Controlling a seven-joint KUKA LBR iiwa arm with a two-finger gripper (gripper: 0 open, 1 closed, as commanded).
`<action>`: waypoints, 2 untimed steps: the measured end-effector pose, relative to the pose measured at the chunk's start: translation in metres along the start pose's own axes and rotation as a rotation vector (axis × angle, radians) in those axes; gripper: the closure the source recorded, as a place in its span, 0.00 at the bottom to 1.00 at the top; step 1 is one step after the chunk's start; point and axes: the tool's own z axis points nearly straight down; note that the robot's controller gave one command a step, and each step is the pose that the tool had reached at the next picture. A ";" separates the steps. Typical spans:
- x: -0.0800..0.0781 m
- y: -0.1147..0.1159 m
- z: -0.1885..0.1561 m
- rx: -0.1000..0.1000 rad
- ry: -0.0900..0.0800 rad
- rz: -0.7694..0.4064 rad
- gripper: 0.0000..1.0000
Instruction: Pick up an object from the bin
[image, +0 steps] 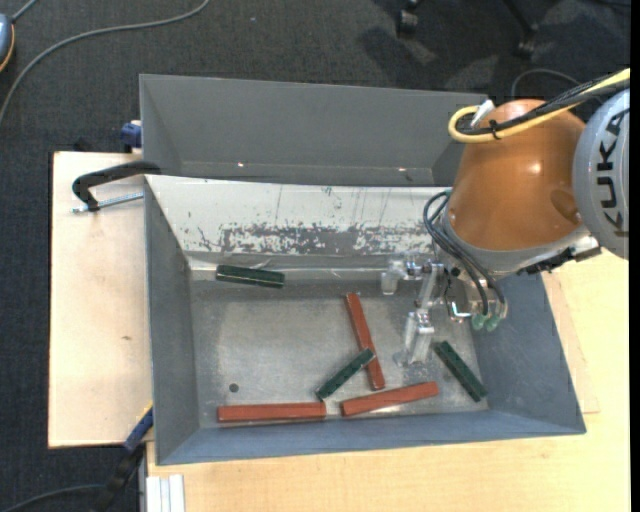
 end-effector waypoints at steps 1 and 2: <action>-0.008 0.008 0.157 0.000 -0.002 -0.298 0.00; -0.009 0.008 0.154 0.000 -0.007 -0.296 1.00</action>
Offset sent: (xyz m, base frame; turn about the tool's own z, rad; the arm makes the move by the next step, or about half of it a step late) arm 0.0073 0.0073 -0.1542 -0.2974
